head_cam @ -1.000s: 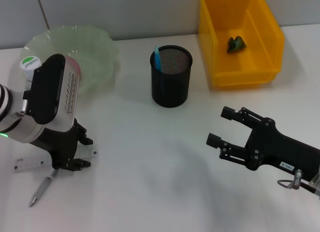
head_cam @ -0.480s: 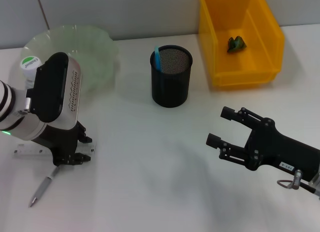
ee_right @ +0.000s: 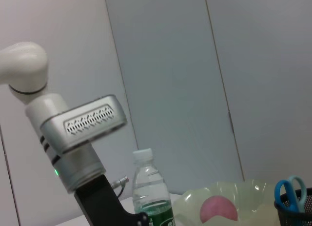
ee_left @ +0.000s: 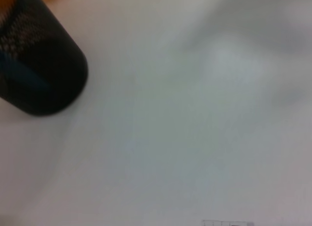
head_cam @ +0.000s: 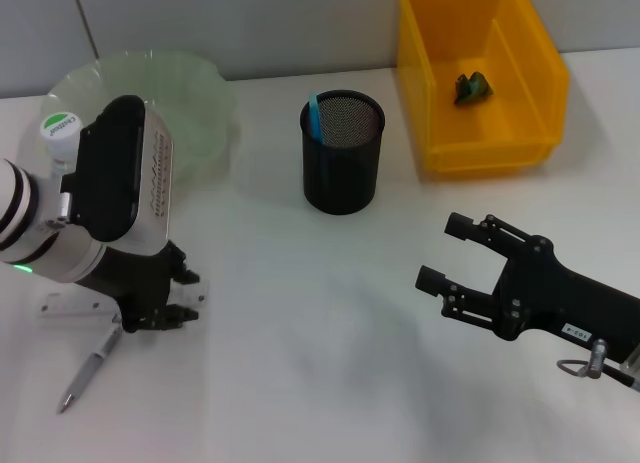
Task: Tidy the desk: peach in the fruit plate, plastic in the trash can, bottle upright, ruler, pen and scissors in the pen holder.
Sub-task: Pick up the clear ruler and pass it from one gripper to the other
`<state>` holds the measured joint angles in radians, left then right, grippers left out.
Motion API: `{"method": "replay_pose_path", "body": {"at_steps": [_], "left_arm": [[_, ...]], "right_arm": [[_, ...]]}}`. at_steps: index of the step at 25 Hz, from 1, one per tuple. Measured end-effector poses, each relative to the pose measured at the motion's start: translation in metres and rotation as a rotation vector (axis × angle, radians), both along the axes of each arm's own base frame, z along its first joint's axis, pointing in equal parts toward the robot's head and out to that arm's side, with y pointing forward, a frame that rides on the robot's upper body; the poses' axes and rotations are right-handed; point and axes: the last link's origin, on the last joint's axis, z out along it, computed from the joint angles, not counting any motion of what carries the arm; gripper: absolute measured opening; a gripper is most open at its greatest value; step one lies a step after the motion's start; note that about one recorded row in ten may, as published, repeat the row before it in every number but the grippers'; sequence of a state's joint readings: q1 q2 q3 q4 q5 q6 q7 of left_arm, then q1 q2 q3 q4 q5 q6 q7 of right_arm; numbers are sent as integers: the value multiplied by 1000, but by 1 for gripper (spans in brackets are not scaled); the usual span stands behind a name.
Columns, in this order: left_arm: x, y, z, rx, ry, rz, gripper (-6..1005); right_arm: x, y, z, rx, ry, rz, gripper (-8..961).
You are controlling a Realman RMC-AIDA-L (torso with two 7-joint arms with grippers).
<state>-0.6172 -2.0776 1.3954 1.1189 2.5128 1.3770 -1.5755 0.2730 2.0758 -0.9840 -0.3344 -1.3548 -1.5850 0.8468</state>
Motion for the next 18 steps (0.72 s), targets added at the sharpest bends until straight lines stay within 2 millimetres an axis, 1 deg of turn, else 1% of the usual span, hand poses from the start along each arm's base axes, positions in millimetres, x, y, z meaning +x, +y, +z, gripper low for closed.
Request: {"method": "replay_pose_path", "body": {"at_steps": [5, 9, 11, 12, 13, 18], "left_arm": [[14, -9, 7, 25, -52, -23, 375], [25, -11, 13, 55, -113, -25, 375], [34, -14, 17, 67, -171, -40, 375], [42, -18, 20, 76, -221, -56, 375], [42, -18, 20, 76, -221, -56, 375], [64, -28, 35, 112, -336, -97, 375]], "right_arm": [[0, 1, 1, 3, 1, 2, 818], [0, 1, 2, 8, 6, 0, 818], [0, 1, 3, 12, 9, -4, 818], [1, 1, 3, 14, 9, -7, 818], [1, 1, 3, 14, 9, -7, 818], [1, 0, 3, 15, 8, -11, 818]]}}
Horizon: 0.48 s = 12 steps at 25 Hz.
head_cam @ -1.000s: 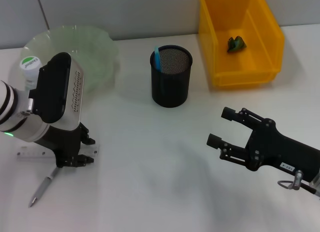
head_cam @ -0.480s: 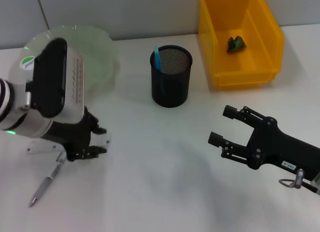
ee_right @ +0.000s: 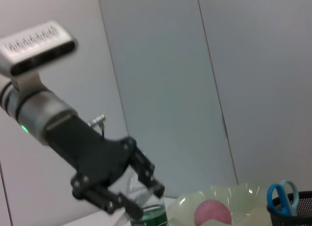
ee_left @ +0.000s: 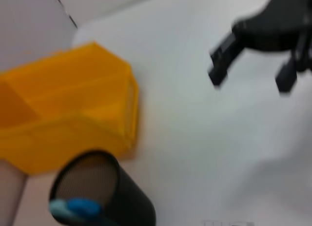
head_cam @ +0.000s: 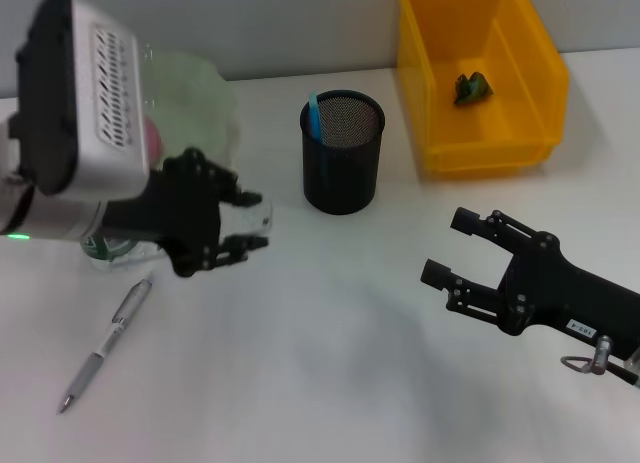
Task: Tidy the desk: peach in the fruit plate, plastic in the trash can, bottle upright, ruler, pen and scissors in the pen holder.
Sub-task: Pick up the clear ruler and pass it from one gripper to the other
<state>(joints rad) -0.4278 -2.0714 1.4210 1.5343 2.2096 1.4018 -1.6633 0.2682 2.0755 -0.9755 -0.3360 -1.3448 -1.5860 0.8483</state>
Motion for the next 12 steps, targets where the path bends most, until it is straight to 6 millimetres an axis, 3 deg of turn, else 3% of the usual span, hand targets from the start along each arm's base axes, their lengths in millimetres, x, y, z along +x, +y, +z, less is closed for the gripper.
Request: {"method": "replay_pose_path", "body": {"at_steps": [12], "left_arm": [[41, -18, 21, 35, -322, -20, 375]], "right_arm": [[-2, -8, -3, 3, 18, 18, 817]]}}
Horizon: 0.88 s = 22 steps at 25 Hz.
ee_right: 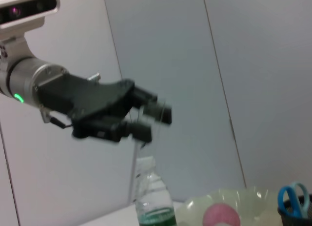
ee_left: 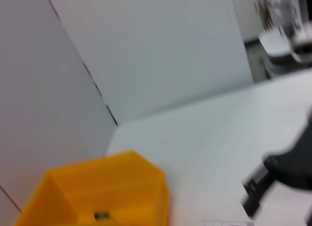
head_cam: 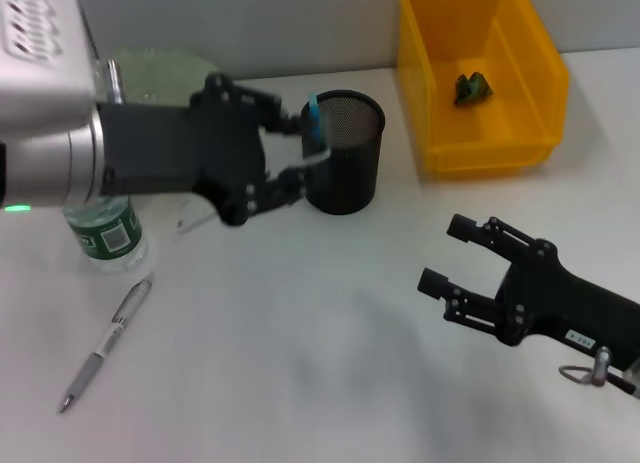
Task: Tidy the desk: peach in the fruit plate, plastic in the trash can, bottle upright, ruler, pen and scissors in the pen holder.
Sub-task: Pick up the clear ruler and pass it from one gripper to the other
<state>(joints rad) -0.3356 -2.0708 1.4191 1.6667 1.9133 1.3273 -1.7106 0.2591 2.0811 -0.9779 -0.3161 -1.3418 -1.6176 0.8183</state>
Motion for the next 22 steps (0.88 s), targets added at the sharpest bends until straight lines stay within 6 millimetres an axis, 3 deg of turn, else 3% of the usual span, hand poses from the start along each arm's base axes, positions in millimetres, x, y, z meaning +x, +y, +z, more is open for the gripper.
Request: {"method": "replay_pose_path", "body": {"at_steps": [7, 12, 19, 20, 22], "left_arm": [[13, 1, 1, 22, -193, -20, 375], [14, 8, -1, 21, -349, -11, 375], [15, 10, -2, 11, -407, -14, 375], [10, 23, -10, 4, -558, -19, 375], [10, 23, -10, 4, -558, -19, 375]], "right_arm": [[2, -19, 2, 187, 38, 21, 817], [0, -21, -3, 236, 52, 2, 817], [-1, -22, -8, 248, 51, -4, 817], [-1, -22, -8, 248, 50, -5, 817], [-1, -21, -8, 248, 49, -7, 817]]}}
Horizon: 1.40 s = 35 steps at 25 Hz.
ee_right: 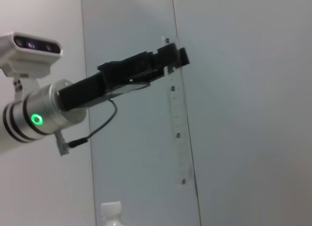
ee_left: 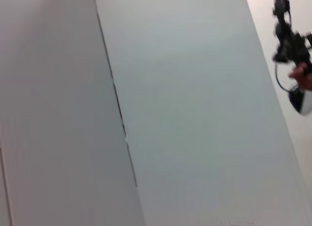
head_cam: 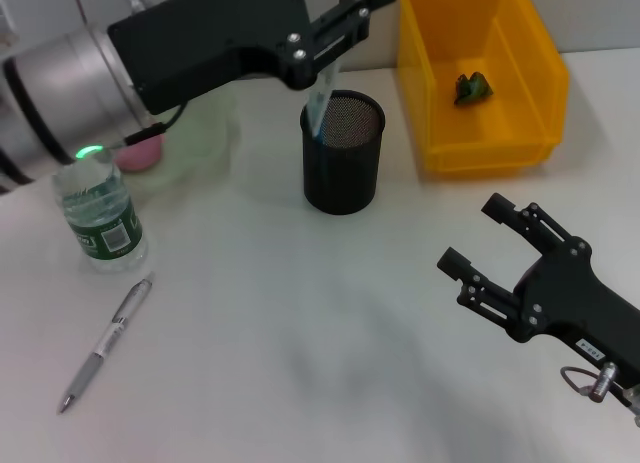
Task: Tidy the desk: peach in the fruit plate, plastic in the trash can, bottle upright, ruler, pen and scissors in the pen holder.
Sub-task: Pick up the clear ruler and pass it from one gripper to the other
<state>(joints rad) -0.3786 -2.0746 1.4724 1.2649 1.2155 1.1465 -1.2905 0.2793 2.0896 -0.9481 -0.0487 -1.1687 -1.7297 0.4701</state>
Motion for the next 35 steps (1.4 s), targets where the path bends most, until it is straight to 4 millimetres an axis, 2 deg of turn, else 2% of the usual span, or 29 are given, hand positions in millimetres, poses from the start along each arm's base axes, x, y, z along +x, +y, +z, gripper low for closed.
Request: {"method": "replay_pose_path", "body": {"at_steps": [2, 3, 4, 8, 9, 15, 23, 35], "left_arm": [[0, 0, 0, 0, 0, 0, 375], [-3, 7, -8, 17, -69, -5, 375], [-4, 16, -25, 63, -126, -24, 375], [-5, 21, -40, 99, -138, -28, 375], [-6, 25, -50, 137, -148, -27, 375], [-6, 29, -57, 221, -188, -15, 375], [-6, 30, -70, 230, -175, -8, 375], [-8, 35, -73, 232, -166, 40, 375]], "right_arm": [[0, 0, 0, -1, -1, -2, 817], [0, 0, 0, -1, -1, -3, 817], [1, 0, 0, 0, -1, -4, 817], [1, 0, 1, 4, 4, -13, 817], [2, 0, 1, 3, 5, -15, 817], [3, 1, 1, 11, 3, -26, 818], [9, 11, 0, 27, -22, -91, 818], [2, 17, -10, 58, -52, -78, 817]]}}
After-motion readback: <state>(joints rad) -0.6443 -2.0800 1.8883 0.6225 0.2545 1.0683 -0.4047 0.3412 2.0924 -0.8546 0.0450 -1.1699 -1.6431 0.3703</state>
